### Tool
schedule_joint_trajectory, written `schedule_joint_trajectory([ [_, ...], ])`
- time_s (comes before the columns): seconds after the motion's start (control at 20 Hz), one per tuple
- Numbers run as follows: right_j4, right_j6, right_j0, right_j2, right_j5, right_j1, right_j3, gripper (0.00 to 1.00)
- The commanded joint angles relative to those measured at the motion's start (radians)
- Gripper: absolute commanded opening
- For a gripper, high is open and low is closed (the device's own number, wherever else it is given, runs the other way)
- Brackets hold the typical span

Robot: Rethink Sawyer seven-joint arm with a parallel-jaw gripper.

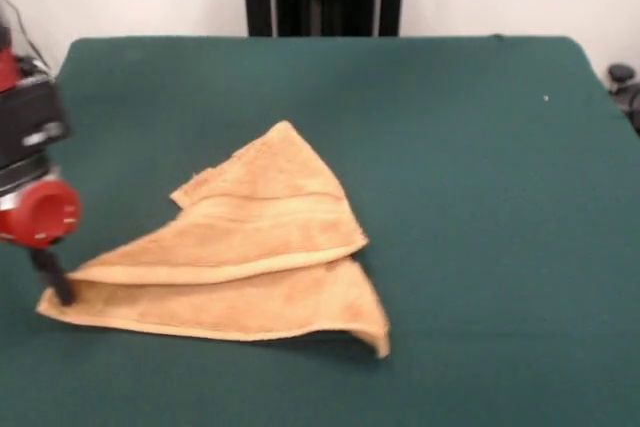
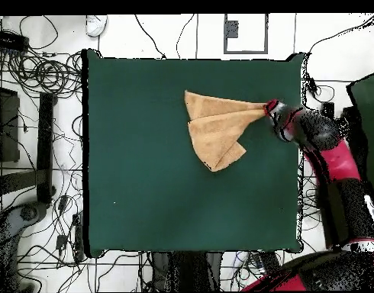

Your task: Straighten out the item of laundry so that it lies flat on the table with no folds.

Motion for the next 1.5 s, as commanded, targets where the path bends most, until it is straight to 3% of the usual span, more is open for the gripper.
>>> schedule_joint_trajectory([
  [0.05, -0.123, -0.509, 0.036, 0.185, 0.506, 0.252, -0.569, 0.00],
  [0.2, -0.200, -0.579, 0.036, 0.264, 0.619, 0.332, -0.740, 0.00],
  [0.35, -0.291, -0.653, 0.010, 0.374, 0.674, 0.382, -0.810, 0.00],
  [0.6, -0.499, -0.748, -0.044, 0.575, 0.766, 0.419, -0.864, 0.00],
  [0.85, -0.793, -0.840, -0.103, 0.851, 0.883, 0.439, -0.910, 0.00],
  [1.15, -1.117, -0.920, -0.149, 1.157, 0.921, 0.472, -0.953, 0.00],
  [1.5, -1.288, -0.936, -0.162, 1.307, 0.851, 0.504, -0.963, 0.00],
])
